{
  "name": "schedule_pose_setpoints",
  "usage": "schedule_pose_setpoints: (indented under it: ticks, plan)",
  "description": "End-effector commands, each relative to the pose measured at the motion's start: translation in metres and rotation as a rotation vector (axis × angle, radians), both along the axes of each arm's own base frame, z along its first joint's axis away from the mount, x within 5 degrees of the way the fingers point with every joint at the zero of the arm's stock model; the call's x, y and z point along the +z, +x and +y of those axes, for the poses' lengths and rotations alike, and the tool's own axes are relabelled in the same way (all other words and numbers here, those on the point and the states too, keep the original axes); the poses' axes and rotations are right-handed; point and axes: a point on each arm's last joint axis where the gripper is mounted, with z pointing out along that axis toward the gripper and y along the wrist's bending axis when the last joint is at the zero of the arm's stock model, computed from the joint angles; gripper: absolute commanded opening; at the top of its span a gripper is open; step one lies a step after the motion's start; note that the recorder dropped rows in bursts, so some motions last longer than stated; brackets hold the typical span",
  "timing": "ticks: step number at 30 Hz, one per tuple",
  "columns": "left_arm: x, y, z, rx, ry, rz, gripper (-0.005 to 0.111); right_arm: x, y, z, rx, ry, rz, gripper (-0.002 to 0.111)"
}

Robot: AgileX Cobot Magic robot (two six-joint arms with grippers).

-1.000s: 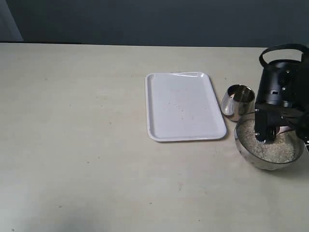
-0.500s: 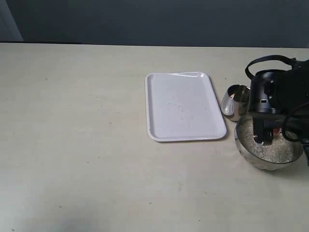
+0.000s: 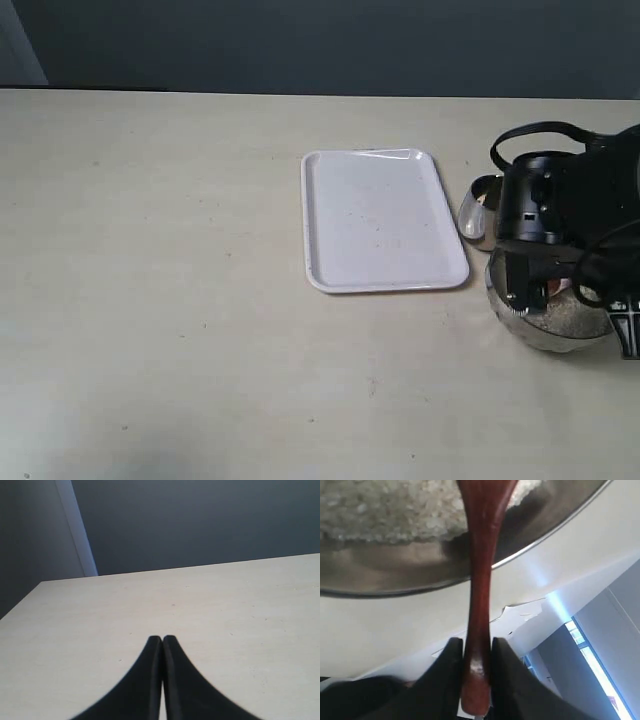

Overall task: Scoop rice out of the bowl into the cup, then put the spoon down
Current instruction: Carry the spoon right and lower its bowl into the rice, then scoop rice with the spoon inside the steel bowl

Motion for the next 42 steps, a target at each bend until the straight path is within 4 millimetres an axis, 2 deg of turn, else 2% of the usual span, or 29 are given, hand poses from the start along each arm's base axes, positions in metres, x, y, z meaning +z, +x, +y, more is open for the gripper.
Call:
schedule_pose_setpoints:
  ticks: [1, 31, 42]
  plan:
    - [0.002, 0.0, 0.0, 0.0, -0.009, -0.015, 0.0, -0.003, -0.004, 0.0, -0.005, 0.005, 0.056, -0.001]
    - [0.002, 0.0, 0.0, 0.0, -0.009, -0.015, 0.0, -0.005, -0.01, 0.001, -0.023, 0.033, 0.136, -0.001]
    - [0.002, 0.0, 0.0, 0.0, -0.009, -0.015, 0.0, 0.005, -0.001, 0.016, -0.079, 0.14, 0.118, -0.001]
